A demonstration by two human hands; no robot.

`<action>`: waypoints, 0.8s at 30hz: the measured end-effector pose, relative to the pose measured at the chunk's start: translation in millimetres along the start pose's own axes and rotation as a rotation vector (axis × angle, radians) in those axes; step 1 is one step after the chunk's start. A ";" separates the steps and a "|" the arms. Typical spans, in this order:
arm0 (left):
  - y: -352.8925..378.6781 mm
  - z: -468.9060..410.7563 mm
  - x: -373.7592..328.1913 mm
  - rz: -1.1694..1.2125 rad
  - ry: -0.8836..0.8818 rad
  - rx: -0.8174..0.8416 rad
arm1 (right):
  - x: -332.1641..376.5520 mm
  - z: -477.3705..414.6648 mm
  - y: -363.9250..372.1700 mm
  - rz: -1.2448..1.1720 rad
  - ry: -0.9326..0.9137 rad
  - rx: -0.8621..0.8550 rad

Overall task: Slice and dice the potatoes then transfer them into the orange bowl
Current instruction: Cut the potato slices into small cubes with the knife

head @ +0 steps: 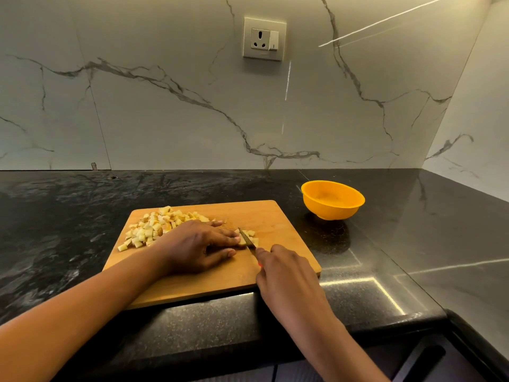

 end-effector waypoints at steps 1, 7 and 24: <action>-1.7 0.5 -1.1 0.000 0.003 -0.013 | -0.6 -4.8 2.5 -0.008 0.018 0.003; -6.6 4.5 4.7 0.071 -0.014 -0.118 | -4.4 -10.6 -2.0 -0.036 0.045 -0.058; -10.8 -0.2 16.7 -0.075 -0.153 -0.214 | 17.4 -3.5 -1.3 0.021 0.006 0.009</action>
Point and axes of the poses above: each hand's wrist, its own z-axis away from the middle knuckle, its own y-axis out of the palm, x = y × z, the point moved 9 cm from there along -z, towards the middle knuckle, and after that the axes turned 1 degree about y, right-handed, at the moved point
